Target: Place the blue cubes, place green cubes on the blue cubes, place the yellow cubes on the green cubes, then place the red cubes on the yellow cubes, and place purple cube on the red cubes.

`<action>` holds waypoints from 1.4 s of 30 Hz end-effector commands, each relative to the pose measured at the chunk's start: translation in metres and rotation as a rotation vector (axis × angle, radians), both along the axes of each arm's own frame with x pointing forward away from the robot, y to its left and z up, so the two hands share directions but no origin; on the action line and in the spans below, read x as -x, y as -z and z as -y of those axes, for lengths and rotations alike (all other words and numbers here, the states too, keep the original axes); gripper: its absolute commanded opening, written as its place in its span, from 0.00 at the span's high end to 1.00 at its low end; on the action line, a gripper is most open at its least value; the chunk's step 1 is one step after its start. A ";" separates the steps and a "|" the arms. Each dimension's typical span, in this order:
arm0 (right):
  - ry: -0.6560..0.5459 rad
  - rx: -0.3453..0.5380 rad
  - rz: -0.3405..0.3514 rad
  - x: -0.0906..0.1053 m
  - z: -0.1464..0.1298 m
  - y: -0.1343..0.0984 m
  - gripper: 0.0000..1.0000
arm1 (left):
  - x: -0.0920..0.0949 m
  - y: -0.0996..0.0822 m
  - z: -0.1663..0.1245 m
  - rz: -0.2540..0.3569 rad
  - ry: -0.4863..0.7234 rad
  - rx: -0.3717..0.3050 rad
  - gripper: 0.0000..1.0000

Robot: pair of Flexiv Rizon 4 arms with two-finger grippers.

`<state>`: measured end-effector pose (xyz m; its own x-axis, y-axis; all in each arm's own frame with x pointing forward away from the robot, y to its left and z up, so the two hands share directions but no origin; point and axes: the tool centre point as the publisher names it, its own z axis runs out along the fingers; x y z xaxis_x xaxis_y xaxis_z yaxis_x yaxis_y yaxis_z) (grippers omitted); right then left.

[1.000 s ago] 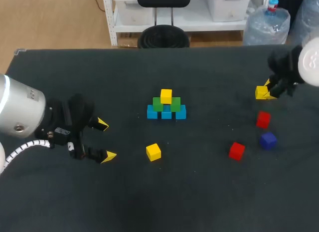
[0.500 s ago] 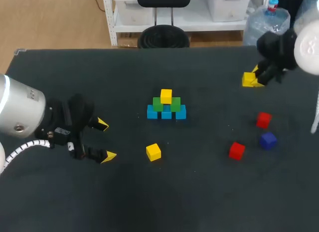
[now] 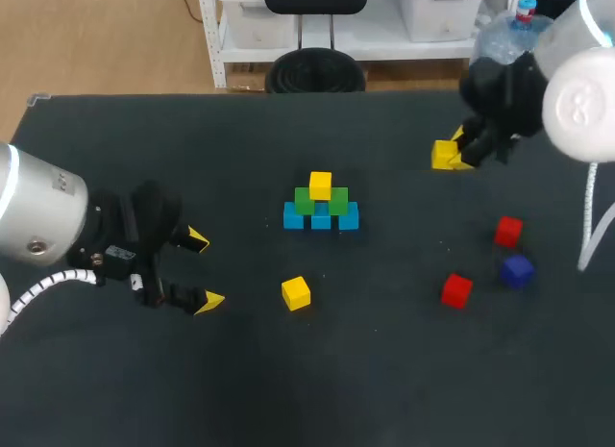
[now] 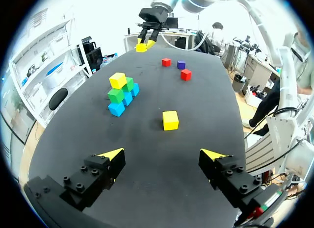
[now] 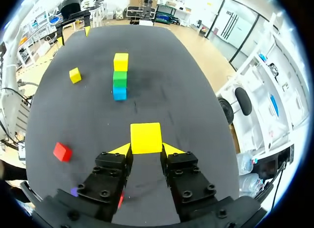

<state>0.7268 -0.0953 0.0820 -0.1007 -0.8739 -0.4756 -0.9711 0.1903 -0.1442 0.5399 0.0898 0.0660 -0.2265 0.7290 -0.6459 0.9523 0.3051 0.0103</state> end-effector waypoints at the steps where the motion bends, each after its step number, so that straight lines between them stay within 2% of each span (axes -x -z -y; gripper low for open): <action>1: 0.001 0.006 0.000 0.000 -0.018 -0.005 1.00 | 0.001 0.001 -0.002 0.004 0.002 0.008 0.00; 7: -0.013 -0.014 -0.004 0.008 -0.043 -0.013 1.00 | 0.001 0.001 -0.002 0.004 0.002 0.008 0.00; 14: -0.050 -0.028 -0.035 0.019 -0.071 -0.010 1.00 | 0.001 0.001 -0.002 0.004 0.002 0.008 0.00; 42: -0.077 -0.050 -0.093 0.030 -0.124 0.010 1.00 | 0.001 0.001 -0.002 0.004 0.002 0.008 0.00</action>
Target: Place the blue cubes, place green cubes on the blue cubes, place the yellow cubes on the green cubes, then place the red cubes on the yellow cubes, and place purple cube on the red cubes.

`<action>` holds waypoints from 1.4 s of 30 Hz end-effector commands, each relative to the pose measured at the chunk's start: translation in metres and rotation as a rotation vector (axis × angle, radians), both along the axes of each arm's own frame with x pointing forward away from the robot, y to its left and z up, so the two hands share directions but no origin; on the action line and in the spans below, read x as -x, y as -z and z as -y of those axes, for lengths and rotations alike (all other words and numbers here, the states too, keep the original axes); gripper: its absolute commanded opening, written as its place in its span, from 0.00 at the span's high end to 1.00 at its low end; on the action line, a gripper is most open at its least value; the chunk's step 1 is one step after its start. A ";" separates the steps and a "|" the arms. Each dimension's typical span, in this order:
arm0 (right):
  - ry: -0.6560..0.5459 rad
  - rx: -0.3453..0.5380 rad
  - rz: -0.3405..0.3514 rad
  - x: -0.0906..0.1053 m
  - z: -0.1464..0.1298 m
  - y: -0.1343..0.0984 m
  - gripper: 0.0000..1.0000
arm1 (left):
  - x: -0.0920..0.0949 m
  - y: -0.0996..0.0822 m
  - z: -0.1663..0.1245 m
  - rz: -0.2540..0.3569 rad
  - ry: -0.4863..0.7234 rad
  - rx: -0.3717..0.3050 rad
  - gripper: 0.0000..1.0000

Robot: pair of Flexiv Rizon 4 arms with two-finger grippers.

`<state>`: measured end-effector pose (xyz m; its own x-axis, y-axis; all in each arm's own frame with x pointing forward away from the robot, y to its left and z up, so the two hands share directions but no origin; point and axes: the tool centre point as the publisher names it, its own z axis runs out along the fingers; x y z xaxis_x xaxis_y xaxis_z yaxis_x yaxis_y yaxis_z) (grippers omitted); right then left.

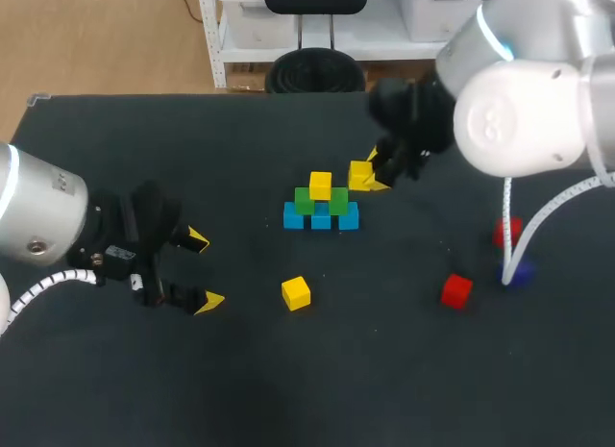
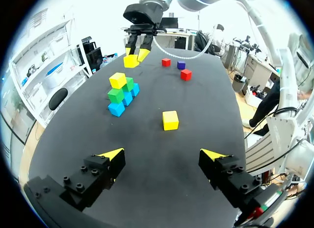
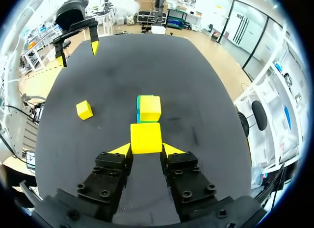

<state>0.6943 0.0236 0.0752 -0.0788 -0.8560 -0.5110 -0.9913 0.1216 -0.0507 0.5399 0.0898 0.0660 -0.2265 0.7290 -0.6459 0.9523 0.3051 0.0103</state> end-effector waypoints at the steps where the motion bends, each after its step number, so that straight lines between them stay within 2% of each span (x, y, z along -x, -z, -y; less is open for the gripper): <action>1: -0.003 -0.002 -0.008 -0.002 -0.006 0.003 1.00 | 0.001 0.001 -0.002 0.004 0.002 0.008 0.00; 16: -0.017 0.008 -0.023 -0.002 -0.017 0.014 1.00 | 0.001 0.001 -0.002 0.004 0.002 0.008 0.00; 30: -0.016 0.024 -0.026 -0.011 -0.018 0.020 1.00 | 0.001 0.001 -0.002 0.004 0.002 0.008 0.00; 42: -0.003 0.054 -0.005 -0.016 -0.017 0.022 1.00 | 0.001 0.001 -0.002 0.004 0.002 0.008 0.00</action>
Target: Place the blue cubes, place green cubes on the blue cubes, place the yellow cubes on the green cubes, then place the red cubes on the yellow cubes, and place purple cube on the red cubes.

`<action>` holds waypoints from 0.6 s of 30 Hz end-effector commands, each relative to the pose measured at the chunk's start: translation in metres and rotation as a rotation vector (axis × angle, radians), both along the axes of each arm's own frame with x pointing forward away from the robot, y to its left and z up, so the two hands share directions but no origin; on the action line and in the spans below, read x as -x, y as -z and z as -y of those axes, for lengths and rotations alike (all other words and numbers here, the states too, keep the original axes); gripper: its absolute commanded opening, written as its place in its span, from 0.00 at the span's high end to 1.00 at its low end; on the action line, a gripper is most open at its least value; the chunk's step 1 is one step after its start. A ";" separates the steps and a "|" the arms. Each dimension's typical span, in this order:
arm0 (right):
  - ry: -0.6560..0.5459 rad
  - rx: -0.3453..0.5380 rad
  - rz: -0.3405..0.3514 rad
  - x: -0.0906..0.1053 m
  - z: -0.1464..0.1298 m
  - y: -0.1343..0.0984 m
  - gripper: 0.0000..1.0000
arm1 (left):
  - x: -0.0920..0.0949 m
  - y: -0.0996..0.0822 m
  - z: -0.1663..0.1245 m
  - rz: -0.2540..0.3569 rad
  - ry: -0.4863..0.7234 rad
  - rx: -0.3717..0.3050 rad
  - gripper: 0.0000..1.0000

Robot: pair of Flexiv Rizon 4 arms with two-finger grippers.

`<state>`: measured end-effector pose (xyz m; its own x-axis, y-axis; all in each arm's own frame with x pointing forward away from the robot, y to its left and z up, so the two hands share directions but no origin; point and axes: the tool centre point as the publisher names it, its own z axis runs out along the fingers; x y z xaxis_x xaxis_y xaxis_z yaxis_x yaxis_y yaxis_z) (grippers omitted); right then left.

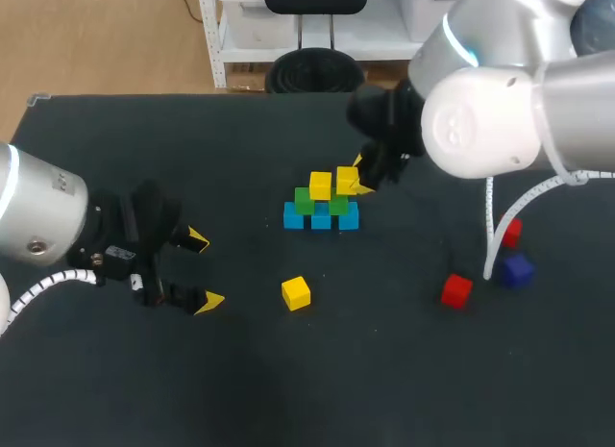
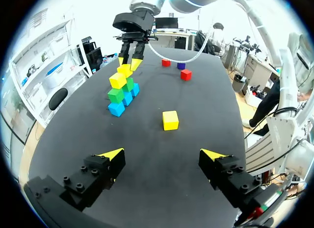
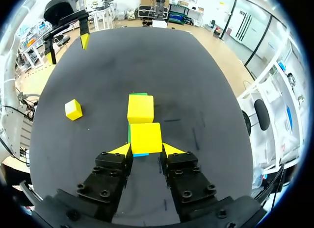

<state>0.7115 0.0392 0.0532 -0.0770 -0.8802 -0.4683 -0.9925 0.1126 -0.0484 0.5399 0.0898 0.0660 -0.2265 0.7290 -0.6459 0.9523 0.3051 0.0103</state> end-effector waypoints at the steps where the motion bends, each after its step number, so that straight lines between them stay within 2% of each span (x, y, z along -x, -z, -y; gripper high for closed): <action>1: 0.003 0.007 0.004 0.001 -0.001 0.000 1.00 | 0.001 0.001 -0.002 0.004 0.002 0.008 0.00; 18: 0.003 0.025 0.000 0.003 -0.002 0.004 1.00 | 0.001 0.001 -0.002 0.004 0.002 0.008 0.00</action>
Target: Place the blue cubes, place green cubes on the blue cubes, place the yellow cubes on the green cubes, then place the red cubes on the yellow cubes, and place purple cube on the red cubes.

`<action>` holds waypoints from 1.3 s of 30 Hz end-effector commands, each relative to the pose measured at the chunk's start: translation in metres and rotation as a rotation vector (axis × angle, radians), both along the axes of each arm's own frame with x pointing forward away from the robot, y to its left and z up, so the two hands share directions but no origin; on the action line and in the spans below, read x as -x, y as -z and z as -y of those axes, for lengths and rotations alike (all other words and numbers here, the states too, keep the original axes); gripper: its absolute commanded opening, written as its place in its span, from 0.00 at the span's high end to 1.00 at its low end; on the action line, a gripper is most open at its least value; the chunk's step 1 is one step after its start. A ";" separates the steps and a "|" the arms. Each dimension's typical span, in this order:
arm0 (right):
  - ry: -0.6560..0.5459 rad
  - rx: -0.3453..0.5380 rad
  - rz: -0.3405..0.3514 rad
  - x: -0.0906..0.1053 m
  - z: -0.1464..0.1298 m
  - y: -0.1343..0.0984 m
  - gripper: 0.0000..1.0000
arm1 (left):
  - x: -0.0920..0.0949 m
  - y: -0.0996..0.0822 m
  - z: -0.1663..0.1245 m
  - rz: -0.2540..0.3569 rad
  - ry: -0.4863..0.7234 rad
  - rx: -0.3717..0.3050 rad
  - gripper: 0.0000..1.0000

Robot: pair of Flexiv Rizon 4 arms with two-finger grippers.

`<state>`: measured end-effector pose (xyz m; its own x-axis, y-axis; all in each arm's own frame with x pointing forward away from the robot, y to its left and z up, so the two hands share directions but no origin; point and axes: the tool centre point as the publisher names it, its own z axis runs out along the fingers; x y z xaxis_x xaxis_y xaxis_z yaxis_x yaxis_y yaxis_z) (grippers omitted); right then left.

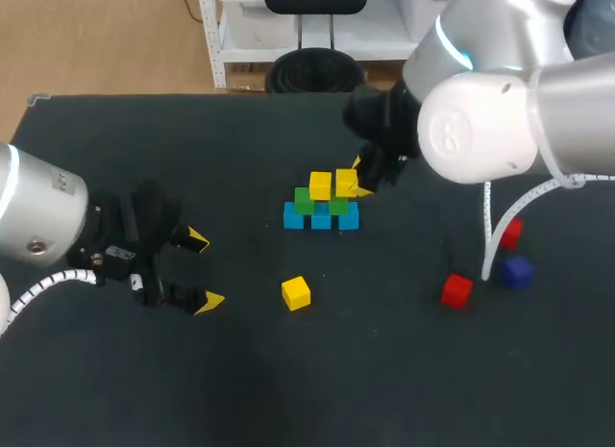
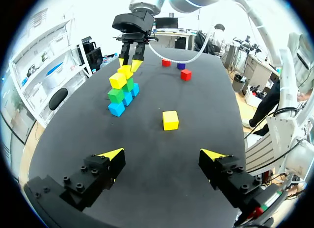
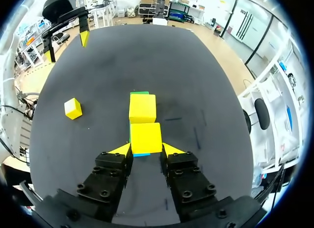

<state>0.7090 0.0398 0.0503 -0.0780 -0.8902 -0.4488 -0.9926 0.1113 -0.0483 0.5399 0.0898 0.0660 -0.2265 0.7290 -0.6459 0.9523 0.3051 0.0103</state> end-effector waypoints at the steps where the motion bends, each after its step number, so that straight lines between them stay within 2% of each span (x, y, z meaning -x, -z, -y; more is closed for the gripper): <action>1: 0.003 0.004 0.002 0.000 -0.002 0.001 1.00 | 0.001 0.001 -0.002 0.004 0.002 0.008 0.00; 32: -0.001 0.010 -0.001 0.002 -0.006 0.003 1.00 | 0.001 0.001 -0.002 0.004 0.002 0.008 0.00; 36: 0.000 0.012 -0.001 0.002 -0.006 0.003 0.95 | 0.001 0.001 -0.002 0.004 0.002 0.008 0.00; 39: 0.002 0.014 0.000 0.002 -0.006 0.003 0.84 | 0.001 0.001 -0.002 0.004 0.002 0.008 0.00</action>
<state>0.7071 0.0453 0.0471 -0.0782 -0.8954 -0.4384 -0.9928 0.1101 -0.0477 0.5399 0.0898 0.0660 -0.2265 0.7290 -0.6459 0.9523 0.3051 0.0104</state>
